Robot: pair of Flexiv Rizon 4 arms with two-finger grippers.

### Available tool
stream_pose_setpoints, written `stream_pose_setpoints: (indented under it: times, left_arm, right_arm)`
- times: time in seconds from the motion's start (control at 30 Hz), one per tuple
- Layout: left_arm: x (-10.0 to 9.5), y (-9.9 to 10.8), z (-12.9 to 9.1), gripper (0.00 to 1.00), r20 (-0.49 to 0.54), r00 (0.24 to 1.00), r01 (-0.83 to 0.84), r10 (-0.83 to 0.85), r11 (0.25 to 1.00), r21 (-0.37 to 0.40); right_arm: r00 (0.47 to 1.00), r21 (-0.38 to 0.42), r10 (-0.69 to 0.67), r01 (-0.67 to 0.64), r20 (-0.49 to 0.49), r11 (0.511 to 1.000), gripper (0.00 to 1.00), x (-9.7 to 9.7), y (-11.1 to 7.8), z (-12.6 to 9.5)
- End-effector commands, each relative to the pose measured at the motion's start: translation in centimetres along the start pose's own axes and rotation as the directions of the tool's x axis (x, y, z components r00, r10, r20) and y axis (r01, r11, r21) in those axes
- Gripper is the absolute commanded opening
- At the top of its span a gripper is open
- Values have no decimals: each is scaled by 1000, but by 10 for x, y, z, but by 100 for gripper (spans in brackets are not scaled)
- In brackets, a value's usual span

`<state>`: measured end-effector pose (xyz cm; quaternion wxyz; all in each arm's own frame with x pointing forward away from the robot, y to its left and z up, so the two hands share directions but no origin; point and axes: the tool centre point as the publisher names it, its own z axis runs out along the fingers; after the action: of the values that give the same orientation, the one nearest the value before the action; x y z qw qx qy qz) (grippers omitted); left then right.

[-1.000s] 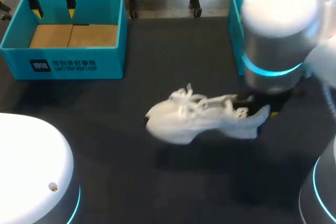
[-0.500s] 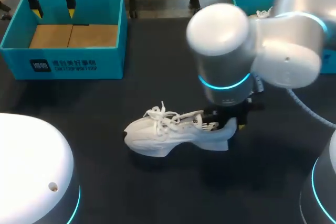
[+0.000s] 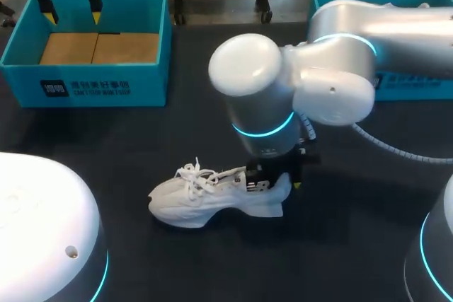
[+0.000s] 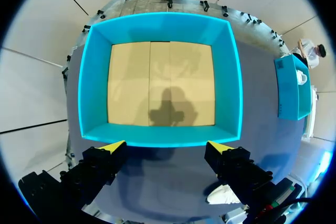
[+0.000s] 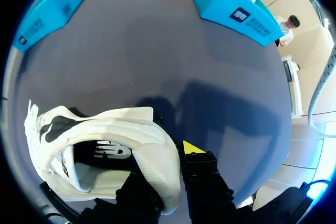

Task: Take the shoe out of the shoebox, open the shoe tongue, remove and reinsert the insole, then place the shoe into the shoebox

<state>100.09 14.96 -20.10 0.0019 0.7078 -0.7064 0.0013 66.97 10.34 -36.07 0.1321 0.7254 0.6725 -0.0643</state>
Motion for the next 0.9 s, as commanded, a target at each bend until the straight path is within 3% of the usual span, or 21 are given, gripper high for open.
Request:
stream_pose_setpoints:
  times: [0.03, 0.73, 0.77, 0.8, 0.83, 0.87, 0.9]
  left_arm:
    - [0, 0, 0, 100, 2, 1000, -1, 1, 1000, 0]
    - [0, 0, 0, 100, 2, 1000, -1, 1, 1000, 0]
    - [0, 0, 0, 100, 2, 1000, -1, 1, 1000, 0]
    - [0, 0, 0, 100, 2, 1000, -1, 1, 1000, 0]
    - [0, 0, 0, 100, 2, 1000, -1, 1, 1000, 0]
    - [0, 0, 0, 100, 2, 1000, -1, 1, 1000, 0]
    - [0, 0, 0, 100, 2, 1000, -1, 1, 1000, 0]
  right_arm:
    - [999, 1, 24, -24, 24, 1000, 0, 31, -4, 11]
    - [998, 11, 50, -50, 34, 999, 0, 22, -10, 20]
    - [998, 12, 48, -48, 31, 999, 4, 21, -9, 20]
    - [998, 13, 47, -48, 29, 999, 24, 21, -9, 20]
    - [998, 14, 48, -48, 28, 999, 75, 21, -9, 20]
    - [998, 17, 50, -50, 25, 999, 100, 20, -9, 20]
    - [998, 21, 54, -54, 22, 998, 100, 20, -9, 20]
